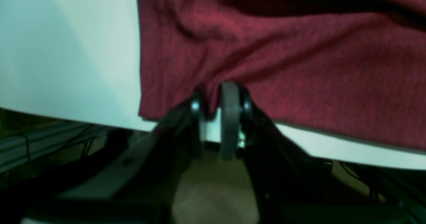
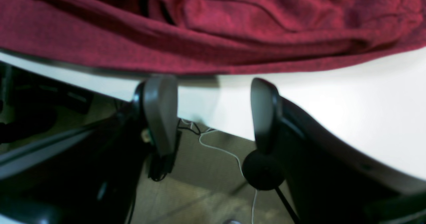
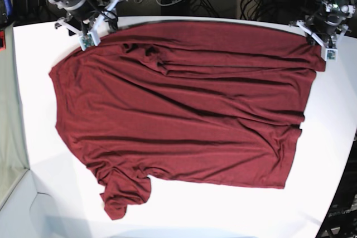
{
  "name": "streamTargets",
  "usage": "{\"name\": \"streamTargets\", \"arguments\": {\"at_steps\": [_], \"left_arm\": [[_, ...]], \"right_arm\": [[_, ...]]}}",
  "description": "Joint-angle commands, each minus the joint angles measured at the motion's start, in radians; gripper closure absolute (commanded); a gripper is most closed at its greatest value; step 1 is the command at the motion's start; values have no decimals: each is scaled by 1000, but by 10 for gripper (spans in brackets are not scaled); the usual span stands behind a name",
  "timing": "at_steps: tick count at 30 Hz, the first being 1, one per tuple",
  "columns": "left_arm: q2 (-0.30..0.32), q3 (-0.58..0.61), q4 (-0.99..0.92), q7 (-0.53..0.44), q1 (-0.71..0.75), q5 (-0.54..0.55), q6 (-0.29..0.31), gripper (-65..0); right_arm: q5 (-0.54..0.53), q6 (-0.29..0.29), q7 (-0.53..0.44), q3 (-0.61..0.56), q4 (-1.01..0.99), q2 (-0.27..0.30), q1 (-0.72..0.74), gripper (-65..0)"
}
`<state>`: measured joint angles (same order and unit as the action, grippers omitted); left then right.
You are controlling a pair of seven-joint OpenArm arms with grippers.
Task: Layout the t-shirt on the table in an organized manner, then fold the t-shirt properly
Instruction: 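Release and regrasp the shirt edge with the right gripper further inward, then hold the shirt edge with both grippers and pull it taut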
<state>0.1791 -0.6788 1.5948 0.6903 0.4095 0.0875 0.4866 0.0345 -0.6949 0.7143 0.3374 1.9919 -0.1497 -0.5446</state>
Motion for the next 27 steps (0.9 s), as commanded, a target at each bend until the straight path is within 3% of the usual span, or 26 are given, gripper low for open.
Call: {"name": "streamTargets", "arguments": {"at_steps": [1,23,27], "left_arm": [[3,0,2,38,12,-19,-4,-78],[3,0,2,32,25,-19,-4,-78],[3,0,2,32,25,-19,-4,-78]], "right_arm": [[-12,-3,-22,-1,8,0,-1,-352],[-9,-3,-15,-1,-62,0,65,-354],[-9,-3,28,4,-119,0,103,-354]]}}
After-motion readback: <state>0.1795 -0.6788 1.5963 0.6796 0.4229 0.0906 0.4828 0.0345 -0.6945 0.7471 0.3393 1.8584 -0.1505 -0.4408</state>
